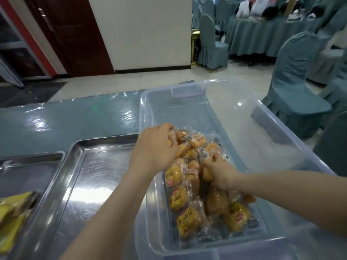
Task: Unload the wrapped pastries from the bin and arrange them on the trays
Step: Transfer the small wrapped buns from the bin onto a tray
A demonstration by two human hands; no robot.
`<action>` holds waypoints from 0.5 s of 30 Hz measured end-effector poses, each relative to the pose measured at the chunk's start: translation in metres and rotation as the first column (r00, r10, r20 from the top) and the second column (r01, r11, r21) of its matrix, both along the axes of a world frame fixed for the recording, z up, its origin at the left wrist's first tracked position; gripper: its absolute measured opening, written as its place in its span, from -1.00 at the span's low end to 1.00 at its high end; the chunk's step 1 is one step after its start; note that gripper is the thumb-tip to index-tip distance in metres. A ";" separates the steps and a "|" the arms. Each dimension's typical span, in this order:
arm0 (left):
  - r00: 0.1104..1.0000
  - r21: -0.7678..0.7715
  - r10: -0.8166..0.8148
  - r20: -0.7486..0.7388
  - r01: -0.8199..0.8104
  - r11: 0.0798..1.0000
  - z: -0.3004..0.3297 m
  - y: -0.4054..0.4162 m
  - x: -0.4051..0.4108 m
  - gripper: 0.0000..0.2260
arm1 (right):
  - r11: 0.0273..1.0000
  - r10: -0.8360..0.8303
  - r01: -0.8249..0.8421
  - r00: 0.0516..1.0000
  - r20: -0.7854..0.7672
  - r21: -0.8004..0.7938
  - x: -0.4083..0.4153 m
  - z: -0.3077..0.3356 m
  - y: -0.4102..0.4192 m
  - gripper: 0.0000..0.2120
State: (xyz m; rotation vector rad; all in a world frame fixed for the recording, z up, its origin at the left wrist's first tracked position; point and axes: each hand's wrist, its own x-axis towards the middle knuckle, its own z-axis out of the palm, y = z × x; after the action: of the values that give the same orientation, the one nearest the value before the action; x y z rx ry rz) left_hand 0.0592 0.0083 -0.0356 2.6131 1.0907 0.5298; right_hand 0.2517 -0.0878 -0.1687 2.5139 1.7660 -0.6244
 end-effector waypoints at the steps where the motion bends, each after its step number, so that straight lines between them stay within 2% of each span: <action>1: 1.000 0.003 0.001 -0.008 -0.001 1.000 0.000 0.000 0.000 -0.60 | 1.000 0.027 -0.027 0.999 0.032 0.014 0.001 0.003 0.003 -0.38; 3: 1.000 0.014 0.000 -0.029 0.001 1.000 0.000 0.000 -0.001 -0.61 | 0.996 0.078 -0.080 0.994 0.074 0.024 0.005 0.010 0.010 -0.45; 7: 0.996 0.033 -0.009 -0.090 0.012 0.999 0.002 -0.002 0.001 -0.61 | 0.982 0.178 -0.190 0.953 0.244 0.026 0.018 0.030 0.023 -0.32; 9: 0.990 0.023 -0.001 -0.139 0.005 1.000 0.005 -0.003 0.002 -0.60 | 0.975 0.208 -0.220 0.936 0.283 0.011 0.027 0.046 0.028 -0.38; 11: 0.986 -0.011 0.023 -0.164 -0.025 1.000 0.008 -0.004 0.003 -0.57 | 0.979 0.177 -0.199 0.939 0.295 0.044 0.037 0.065 0.032 -0.49; 15: 0.970 -0.038 0.037 -0.239 -0.047 0.998 0.017 -0.009 0.009 -0.54 | 0.974 0.019 -0.089 0.948 0.319 0.209 0.059 0.097 0.038 -0.39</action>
State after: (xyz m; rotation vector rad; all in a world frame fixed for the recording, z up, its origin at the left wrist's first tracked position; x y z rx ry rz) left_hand 0.0683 -0.0008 -0.0190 2.6712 1.2158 0.1995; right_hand 0.3107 -0.0502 -0.0719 2.5068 1.8609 -0.0147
